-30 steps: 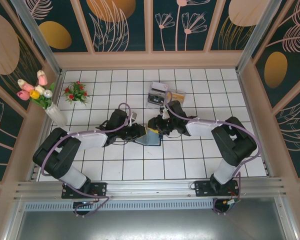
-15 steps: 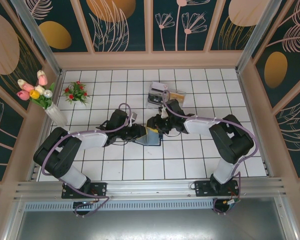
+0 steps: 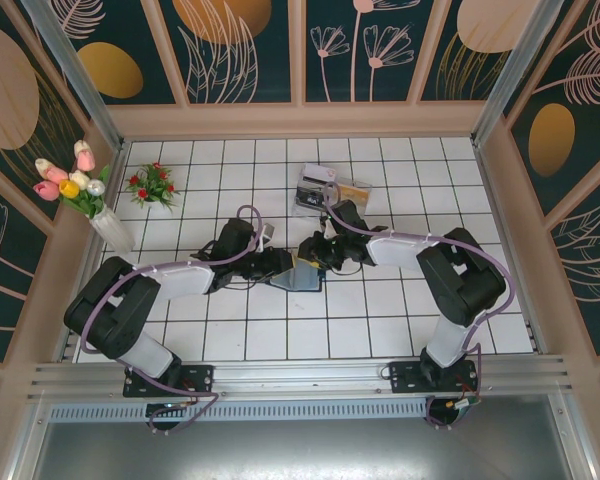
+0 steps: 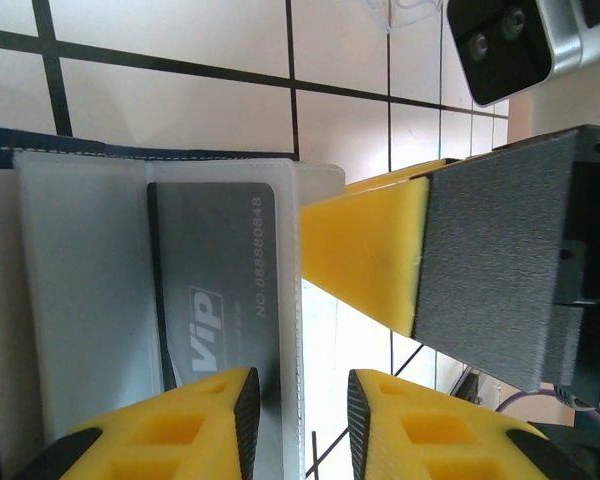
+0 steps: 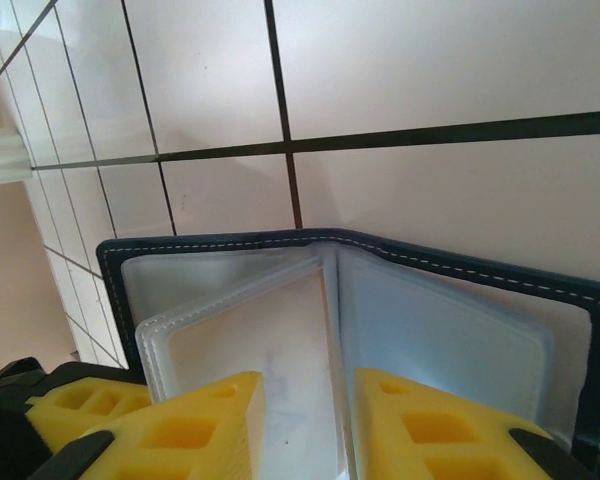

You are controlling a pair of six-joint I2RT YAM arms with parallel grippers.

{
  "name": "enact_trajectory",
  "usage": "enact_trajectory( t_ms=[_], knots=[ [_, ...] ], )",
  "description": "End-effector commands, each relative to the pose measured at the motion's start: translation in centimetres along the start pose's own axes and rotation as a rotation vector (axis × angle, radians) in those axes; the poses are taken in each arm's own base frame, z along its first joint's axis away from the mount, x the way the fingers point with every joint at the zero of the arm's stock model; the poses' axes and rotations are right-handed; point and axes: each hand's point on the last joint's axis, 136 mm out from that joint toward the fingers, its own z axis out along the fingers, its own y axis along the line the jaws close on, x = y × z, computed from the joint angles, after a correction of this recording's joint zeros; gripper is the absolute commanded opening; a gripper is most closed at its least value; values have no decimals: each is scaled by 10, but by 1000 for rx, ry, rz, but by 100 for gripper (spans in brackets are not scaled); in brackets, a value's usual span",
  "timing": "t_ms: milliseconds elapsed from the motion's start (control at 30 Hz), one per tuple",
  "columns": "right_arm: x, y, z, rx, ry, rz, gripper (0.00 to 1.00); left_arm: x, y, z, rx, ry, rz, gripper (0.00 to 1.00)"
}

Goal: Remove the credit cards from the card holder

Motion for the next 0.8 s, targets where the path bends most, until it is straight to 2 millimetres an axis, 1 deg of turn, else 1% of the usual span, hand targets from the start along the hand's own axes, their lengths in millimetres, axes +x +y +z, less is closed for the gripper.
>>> enact_trajectory(
  t_ms=[0,133,333,567,633,767],
  knots=[
    [-6,13,-8,-6,-34,-42,31,2,-11,-3,43,2,43,30],
    [-7,21,-14,-36,-45,-49,31,2,-14,-2,65,5,39,26],
    [-8,24,-19,-48,-59,-47,31,4,-20,-1,110,9,31,21],
    [-13,20,-27,-29,-97,-33,31,5,-20,2,111,16,29,20],
    [-16,16,-29,-4,-116,-31,31,3,-19,2,101,10,22,20],
    [-23,14,-38,36,-172,-40,31,-2,-6,3,21,-13,8,23]
  ],
)
